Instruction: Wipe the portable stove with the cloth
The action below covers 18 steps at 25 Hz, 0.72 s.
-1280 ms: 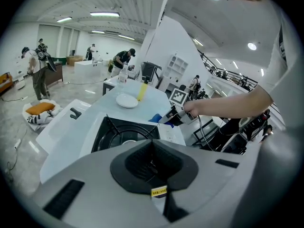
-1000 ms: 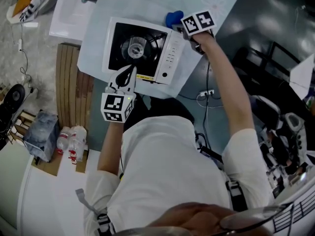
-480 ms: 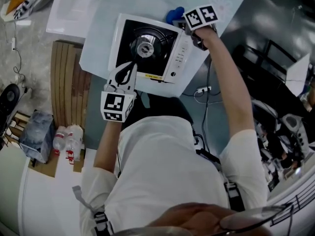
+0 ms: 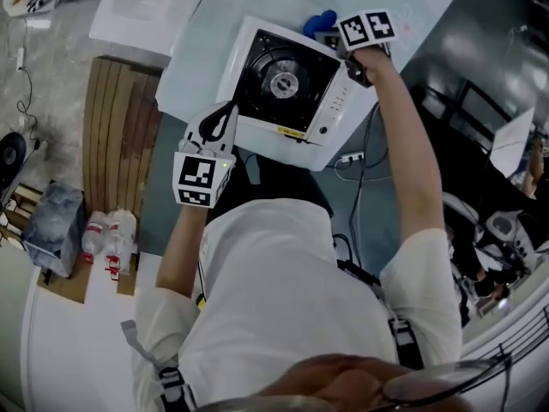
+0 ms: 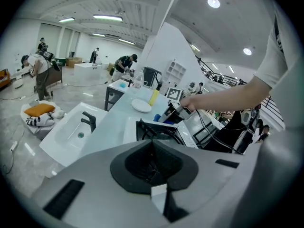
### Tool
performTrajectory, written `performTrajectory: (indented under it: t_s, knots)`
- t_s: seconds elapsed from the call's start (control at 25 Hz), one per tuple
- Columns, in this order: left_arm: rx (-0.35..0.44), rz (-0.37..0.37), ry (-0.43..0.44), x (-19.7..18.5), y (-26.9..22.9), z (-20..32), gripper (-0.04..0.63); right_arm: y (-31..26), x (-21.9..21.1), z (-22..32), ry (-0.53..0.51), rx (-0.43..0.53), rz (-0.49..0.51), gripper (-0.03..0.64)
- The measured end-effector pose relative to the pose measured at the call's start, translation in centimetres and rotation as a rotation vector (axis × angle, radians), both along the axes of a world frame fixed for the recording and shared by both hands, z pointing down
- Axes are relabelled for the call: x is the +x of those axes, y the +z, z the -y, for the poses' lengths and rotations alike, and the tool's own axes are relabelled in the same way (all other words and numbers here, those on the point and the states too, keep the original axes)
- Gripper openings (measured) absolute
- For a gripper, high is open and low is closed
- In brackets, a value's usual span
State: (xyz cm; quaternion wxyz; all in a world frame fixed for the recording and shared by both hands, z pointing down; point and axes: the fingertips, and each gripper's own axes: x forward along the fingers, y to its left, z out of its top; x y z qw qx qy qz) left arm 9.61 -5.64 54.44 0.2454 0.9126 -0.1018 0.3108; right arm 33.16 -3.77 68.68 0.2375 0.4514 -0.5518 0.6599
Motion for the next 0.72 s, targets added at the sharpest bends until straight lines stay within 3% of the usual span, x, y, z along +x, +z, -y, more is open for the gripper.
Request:
performTrajectory:
  t_s: [0.72]
  knots:
    - [-0.009, -0.033, -0.122, -6.4, -1.4, 4.8, 0.032, -1.6, -4.9, 7.9, -0.011, -0.027, 0.005, 0.081]
